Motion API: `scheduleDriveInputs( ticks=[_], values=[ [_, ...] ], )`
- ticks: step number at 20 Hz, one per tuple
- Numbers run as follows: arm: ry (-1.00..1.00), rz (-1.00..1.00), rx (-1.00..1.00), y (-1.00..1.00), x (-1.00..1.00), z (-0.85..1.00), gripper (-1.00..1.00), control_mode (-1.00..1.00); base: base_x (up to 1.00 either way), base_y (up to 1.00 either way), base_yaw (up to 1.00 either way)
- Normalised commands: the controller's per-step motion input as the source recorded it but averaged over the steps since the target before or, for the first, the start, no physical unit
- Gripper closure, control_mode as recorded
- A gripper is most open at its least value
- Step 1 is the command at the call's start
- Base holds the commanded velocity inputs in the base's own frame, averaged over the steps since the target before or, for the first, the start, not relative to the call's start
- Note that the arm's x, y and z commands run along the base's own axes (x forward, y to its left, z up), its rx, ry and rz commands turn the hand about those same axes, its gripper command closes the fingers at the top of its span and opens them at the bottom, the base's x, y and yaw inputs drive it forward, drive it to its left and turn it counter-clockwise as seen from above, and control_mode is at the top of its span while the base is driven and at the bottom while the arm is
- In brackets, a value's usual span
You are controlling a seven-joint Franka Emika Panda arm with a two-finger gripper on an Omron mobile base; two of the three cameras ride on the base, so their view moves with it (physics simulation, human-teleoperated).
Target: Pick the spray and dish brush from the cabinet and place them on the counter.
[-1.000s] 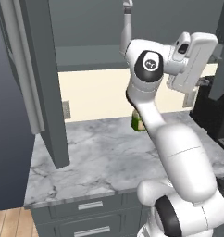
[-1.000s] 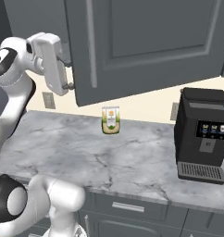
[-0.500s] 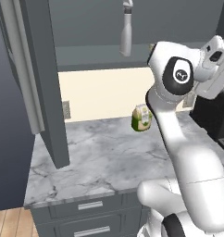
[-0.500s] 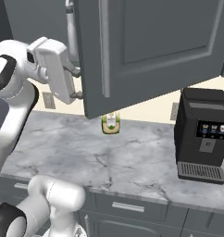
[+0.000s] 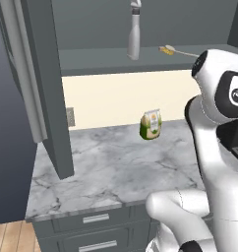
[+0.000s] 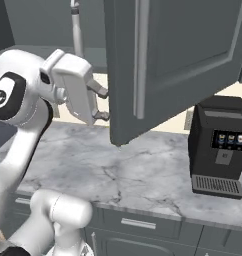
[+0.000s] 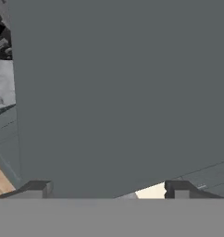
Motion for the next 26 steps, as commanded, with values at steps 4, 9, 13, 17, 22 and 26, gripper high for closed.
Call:
scheduleDriveInputs(
  ticks=[4,9,13,17,22,26],
  values=[
    [-0.09,0.03,0.01,-0.61,-0.25,0.00,-1.00,-1.00,0.00,0.00,0.00],
    [-0.09,0.04,0.01,-0.62,-0.23,0.00,-1.00,-1.00,0.00,0.00,0.00],
    [-0.05,0.03,0.00,-0.41,-0.03,-0.01,-1.00,-1.00,0.00,0.00,0.00],
    [-0.01,0.02,0.00,-0.15,0.00,-0.02,-1.00,-1.00,0.00,0.00,0.00],
    [-0.04,-0.05,0.00,0.22,0.15,-0.06,-1.00,-1.00,0.00,0.00,0.00],
    [-0.09,-0.11,-0.04,0.57,0.38,-0.02,-1.00,-1.00,0.00,0.00,0.00]
  ],
)
